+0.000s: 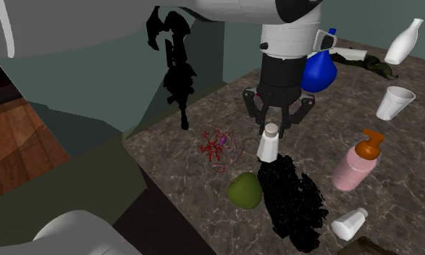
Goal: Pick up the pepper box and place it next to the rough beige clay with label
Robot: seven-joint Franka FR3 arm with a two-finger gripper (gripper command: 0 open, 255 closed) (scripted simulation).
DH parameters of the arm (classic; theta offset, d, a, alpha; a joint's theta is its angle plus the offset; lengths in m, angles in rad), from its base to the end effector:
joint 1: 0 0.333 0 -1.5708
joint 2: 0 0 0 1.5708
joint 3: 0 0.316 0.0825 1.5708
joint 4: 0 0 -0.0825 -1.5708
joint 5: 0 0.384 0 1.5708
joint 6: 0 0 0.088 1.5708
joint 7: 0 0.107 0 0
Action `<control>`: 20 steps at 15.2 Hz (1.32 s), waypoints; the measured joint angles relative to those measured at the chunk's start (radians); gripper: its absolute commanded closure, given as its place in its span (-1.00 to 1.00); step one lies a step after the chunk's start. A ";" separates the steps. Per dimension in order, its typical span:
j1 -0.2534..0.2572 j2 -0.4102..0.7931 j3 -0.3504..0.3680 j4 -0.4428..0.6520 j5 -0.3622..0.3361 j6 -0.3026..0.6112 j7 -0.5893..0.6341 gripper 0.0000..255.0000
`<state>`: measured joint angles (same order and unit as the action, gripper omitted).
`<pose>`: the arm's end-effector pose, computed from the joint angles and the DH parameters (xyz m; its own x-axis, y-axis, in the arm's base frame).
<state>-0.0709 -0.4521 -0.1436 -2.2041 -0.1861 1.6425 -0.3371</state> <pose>0.3912 -0.1121 0.5477 0.9767 0.1563 -0.1468 0.1686 -0.9828 0.0758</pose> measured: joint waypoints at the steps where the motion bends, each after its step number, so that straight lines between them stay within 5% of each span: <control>1: -0.009 -0.012 -0.016 -0.014 -0.011 0.005 -0.021 1.00; 11: -0.103 -0.039 -0.192 -0.025 -0.119 0.037 -0.249 1.00; 20: -0.167 0.053 -0.379 0.075 -0.176 0.089 -0.483 1.00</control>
<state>-0.2375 -0.3992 -0.5223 -2.1287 -0.3616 1.7311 -0.8203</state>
